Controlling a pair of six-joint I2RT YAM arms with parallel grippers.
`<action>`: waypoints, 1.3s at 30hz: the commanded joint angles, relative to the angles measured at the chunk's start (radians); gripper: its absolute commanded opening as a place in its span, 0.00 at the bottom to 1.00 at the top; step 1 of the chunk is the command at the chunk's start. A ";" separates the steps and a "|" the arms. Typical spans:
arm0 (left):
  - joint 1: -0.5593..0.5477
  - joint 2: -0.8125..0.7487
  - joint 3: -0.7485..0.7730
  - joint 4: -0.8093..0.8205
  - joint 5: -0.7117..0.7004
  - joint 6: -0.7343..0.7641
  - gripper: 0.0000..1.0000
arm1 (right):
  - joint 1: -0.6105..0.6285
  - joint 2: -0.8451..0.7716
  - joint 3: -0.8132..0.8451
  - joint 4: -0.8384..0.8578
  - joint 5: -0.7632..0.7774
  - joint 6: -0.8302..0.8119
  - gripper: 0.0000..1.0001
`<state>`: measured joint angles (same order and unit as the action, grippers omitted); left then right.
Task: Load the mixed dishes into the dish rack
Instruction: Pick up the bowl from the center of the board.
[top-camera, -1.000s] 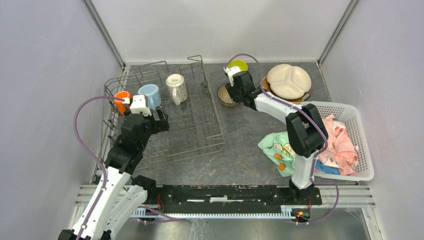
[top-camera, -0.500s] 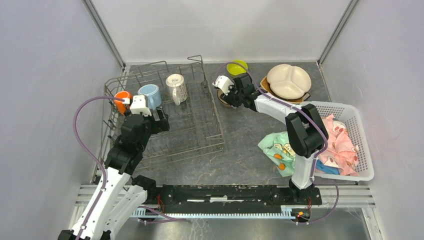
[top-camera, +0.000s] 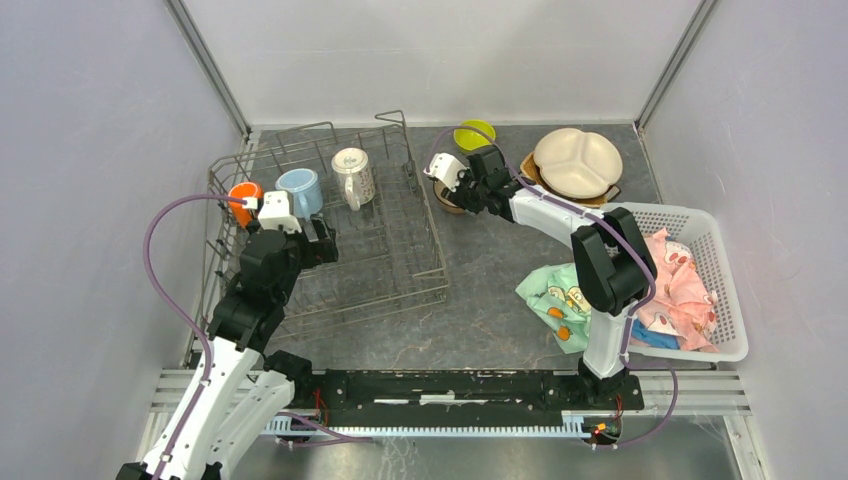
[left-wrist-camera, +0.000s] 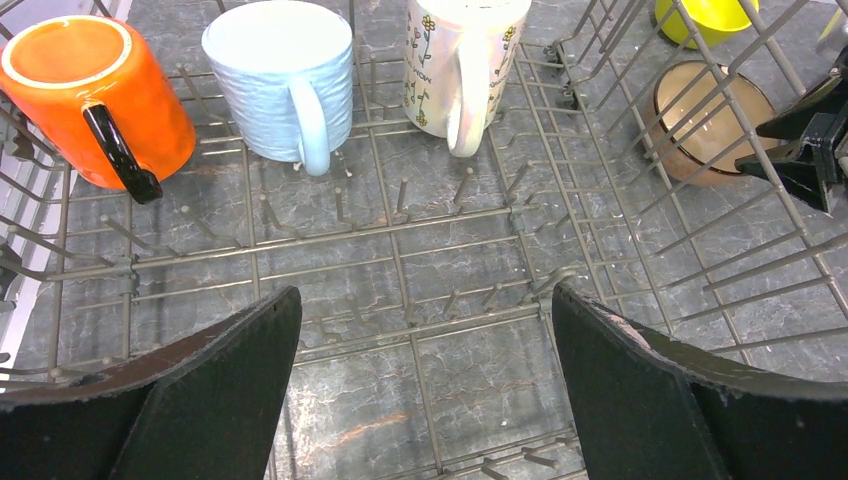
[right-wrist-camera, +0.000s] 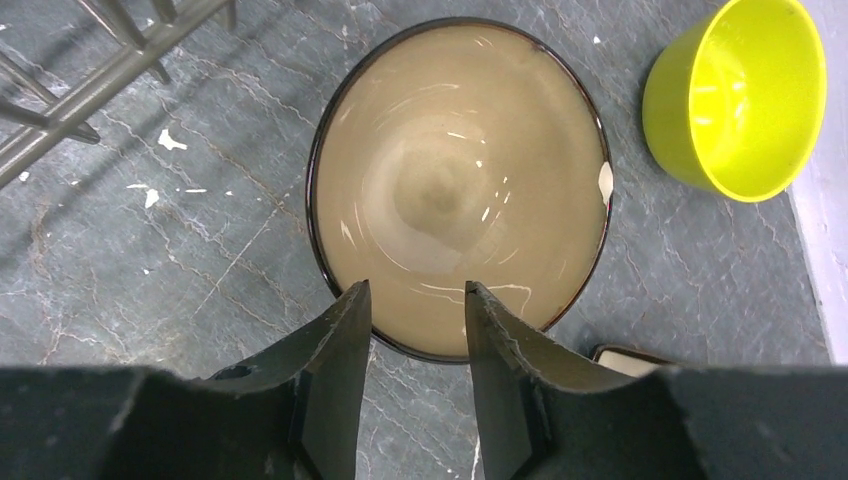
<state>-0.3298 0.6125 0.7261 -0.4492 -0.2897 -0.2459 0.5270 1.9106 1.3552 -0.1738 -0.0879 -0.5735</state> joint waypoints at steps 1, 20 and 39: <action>-0.005 -0.011 0.000 0.032 -0.026 0.049 1.00 | -0.022 -0.038 0.039 -0.023 0.043 0.039 0.45; -0.005 -0.020 -0.005 0.031 -0.031 0.048 1.00 | -0.051 -0.093 -0.047 -0.060 -0.191 -0.123 0.61; -0.006 -0.020 -0.005 0.033 -0.035 0.048 1.00 | -0.051 0.000 -0.080 0.048 -0.227 -0.165 0.50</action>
<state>-0.3332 0.5972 0.7238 -0.4484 -0.3111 -0.2459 0.4767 1.8996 1.3003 -0.2173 -0.2928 -0.7235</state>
